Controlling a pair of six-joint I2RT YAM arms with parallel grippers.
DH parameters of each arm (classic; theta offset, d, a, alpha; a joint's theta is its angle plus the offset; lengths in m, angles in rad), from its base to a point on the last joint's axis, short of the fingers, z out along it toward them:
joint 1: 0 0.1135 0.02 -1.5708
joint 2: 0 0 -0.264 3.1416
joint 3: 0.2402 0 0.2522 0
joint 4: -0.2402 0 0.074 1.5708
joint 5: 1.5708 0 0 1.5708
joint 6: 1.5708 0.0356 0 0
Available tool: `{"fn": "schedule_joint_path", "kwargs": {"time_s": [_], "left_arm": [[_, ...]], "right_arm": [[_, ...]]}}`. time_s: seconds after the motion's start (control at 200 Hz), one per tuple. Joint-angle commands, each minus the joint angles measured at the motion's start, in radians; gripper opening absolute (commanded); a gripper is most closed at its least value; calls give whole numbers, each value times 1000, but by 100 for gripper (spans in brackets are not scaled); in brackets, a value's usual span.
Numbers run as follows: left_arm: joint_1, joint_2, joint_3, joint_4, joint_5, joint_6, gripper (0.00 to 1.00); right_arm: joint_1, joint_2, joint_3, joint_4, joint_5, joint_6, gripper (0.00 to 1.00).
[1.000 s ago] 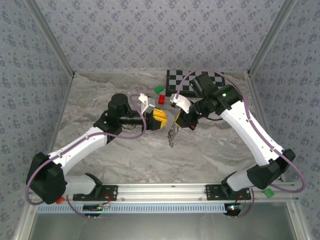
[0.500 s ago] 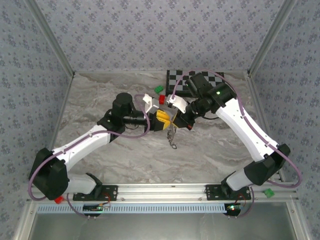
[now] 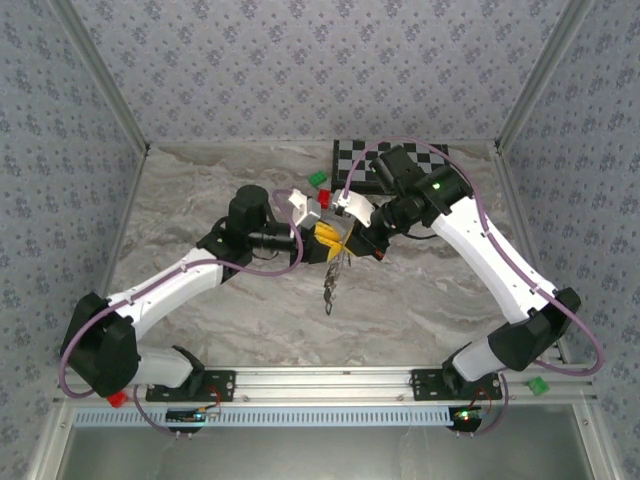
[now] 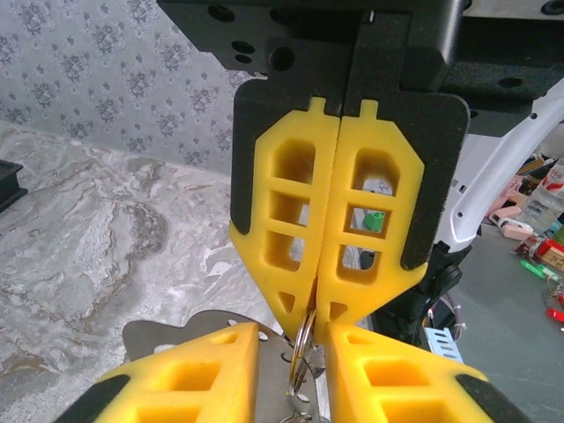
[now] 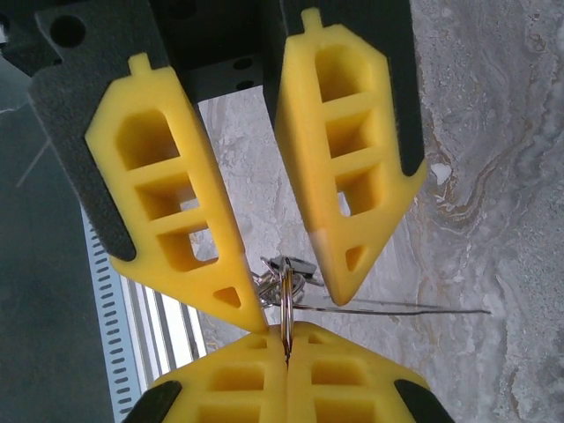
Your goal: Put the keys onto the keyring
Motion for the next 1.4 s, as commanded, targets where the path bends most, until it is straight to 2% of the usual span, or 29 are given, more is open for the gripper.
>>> {"fn": "schedule_joint_path", "kwargs": {"time_s": [0.0,0.065,0.265,0.32,0.42,0.575,0.755,0.865,1.174,1.394], "left_arm": [[-9,12,40,5,37,19,18],[-12,12,40,10,36,18,0],[-16,2,32,26,22,9,0],[-15,-7,23,44,10,0,0],[-15,-25,0,102,-22,-32,0],[-15,-55,-25,166,-62,-68,0],[-16,-72,-56,281,-110,-140,0],[-16,-73,-70,347,-147,-184,0],[-30,-79,-95,468,-249,-258,0],[-36,-76,-107,524,-289,-282,0]], "right_arm": [[11,-2,26,1,-29,-23,0],[13,-1,22,4,-21,-22,0],[14,-15,5,25,-1,-7,0],[12,-25,-5,37,17,2,12],[9,-68,-47,82,52,28,25],[-36,-206,-206,262,35,113,33],[-137,-428,-468,596,-59,267,36],[-177,-508,-589,741,-102,312,37],[-180,-572,-731,1015,-72,434,38],[-138,-593,-793,1129,-32,415,42]]}}
